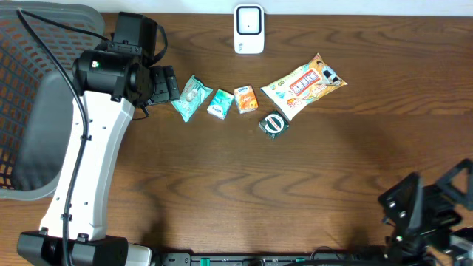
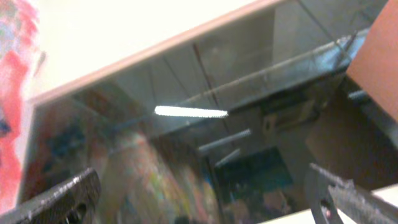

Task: Scan the item barcode
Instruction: 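Reach the right gripper toward the yellow snack bag near the scanner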

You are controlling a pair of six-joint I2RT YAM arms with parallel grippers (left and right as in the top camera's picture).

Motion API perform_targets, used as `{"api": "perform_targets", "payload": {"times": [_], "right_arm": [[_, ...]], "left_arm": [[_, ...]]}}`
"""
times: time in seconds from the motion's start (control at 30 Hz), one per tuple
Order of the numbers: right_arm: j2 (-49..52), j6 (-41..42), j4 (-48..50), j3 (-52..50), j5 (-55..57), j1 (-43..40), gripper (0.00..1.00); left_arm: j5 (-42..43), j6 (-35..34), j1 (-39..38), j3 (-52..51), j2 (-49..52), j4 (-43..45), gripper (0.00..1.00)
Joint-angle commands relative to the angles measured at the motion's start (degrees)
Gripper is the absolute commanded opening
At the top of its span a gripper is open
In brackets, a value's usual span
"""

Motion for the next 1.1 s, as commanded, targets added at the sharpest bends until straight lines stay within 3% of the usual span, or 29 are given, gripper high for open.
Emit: {"api": "perform_targets", "payload": {"times": [0.0, 0.13, 0.23, 0.4, 0.57, 0.77, 1.07], "right_arm": [[8.26, -6.16, -3.89, 8.96, 1.88, -0.57, 0.99], [21.9, -18.82, -12.96, 20.46, -4.85, -0.57, 0.99], [33.53, -25.55, -24.98, 30.6, -8.74, -0.55, 0.99], [49.66, -29.2, -48.61, 46.88, -9.35, -0.55, 0.99], [62.58, -29.31, -69.61, 59.06, -16.92, -0.55, 0.99], [68.61, -29.09, -75.71, 60.63, -33.38, -0.5, 0.99], [70.58, -29.09, -84.11, 60.52, -45.2, -0.46, 0.99]], "left_arm": [[-0.7, -0.52, 0.09, -0.2, -0.09, -0.13, 0.98], [-0.7, -0.52, 0.09, -0.2, -0.09, -0.15, 0.98], [-0.7, -0.52, 0.09, -0.2, -0.09, -0.13, 0.98], [-0.7, -0.52, 0.09, -0.2, -0.09, -0.15, 0.98], [-0.68, -0.52, 0.09, -0.2, -0.09, -0.15, 0.98], [-0.7, -0.52, 0.09, -0.2, -0.09, -0.15, 0.98], [-0.7, -0.52, 0.09, -0.2, -0.09, -0.15, 0.98]]}}
